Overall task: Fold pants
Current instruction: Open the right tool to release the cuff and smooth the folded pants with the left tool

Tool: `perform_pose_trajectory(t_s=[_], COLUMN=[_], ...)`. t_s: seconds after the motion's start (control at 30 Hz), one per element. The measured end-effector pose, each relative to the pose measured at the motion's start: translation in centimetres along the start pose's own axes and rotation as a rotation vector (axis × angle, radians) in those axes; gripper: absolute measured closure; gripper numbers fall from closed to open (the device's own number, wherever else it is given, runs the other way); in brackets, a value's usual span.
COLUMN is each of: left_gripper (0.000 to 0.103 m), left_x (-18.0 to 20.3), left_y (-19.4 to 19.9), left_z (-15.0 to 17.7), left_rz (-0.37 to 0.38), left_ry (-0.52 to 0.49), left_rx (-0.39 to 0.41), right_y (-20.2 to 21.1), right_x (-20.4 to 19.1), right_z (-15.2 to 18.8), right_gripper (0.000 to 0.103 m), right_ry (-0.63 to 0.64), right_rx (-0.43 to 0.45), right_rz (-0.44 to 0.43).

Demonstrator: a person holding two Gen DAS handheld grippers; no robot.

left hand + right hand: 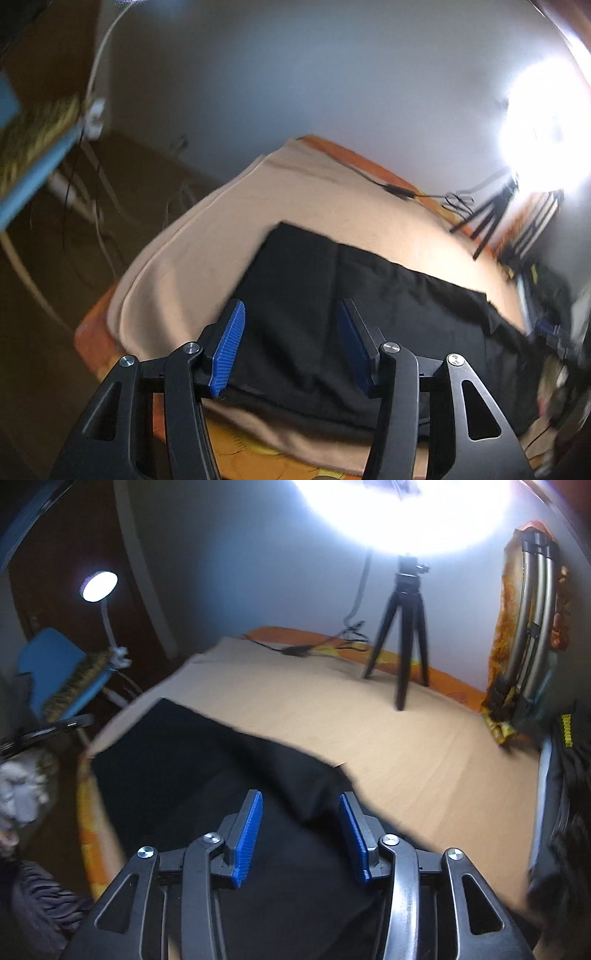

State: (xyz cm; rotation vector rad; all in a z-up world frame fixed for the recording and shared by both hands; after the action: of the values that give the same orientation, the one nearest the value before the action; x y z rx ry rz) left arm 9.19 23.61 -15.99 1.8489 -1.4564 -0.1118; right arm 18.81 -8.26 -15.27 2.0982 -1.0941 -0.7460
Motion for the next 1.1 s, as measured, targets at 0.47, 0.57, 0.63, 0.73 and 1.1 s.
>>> perform_pose_trajectory(t_s=[0.47,0.57,0.63,0.73,1.1], left_gripper=[0.051,0.051,0.051,0.051,0.054], left_x=[-5.7,-6.0,-5.9,-5.3,-5.0], left_y=[-2.3,-2.7,-3.0,-3.4,-3.2], left_z=[3.7,4.1,4.3,4.7,5.3], left_rz=[0.015,0.031,0.048,0.069,0.074], left_ry=[0.179,0.208,0.218,0.221,0.23], left_rx=[-0.119,-0.133,-0.142,-0.156,-0.149], right_y=[-1.3,-2.2,-2.6,-2.9,-4.1], right_x=[-14.9,-17.2,-18.2,-19.1,-17.5], right_z=[2.4,2.4,2.4,2.5,3.3], right_gripper=[0.057,0.058,0.058,0.058,0.058], right_ry=[0.183,0.182,0.175,0.156,0.069], right_rx=[-0.049,-0.054,-0.058,-0.059,-0.074], right_rz=[-0.157,-0.185,-0.195,-0.212,-0.204])
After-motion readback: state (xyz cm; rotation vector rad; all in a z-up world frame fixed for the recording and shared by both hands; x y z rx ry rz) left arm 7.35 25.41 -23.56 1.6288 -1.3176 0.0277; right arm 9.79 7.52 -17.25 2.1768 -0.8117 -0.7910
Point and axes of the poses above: each gripper's, at about its wrist camera, not at the fingertips, and y roughly against the way its jaws point, x to its right, z to its underside, the point moved 9 cm from there along -y, roughly the way its jaws point, and after that the axes turned 6 degrees about x, right-handed, at the moved point
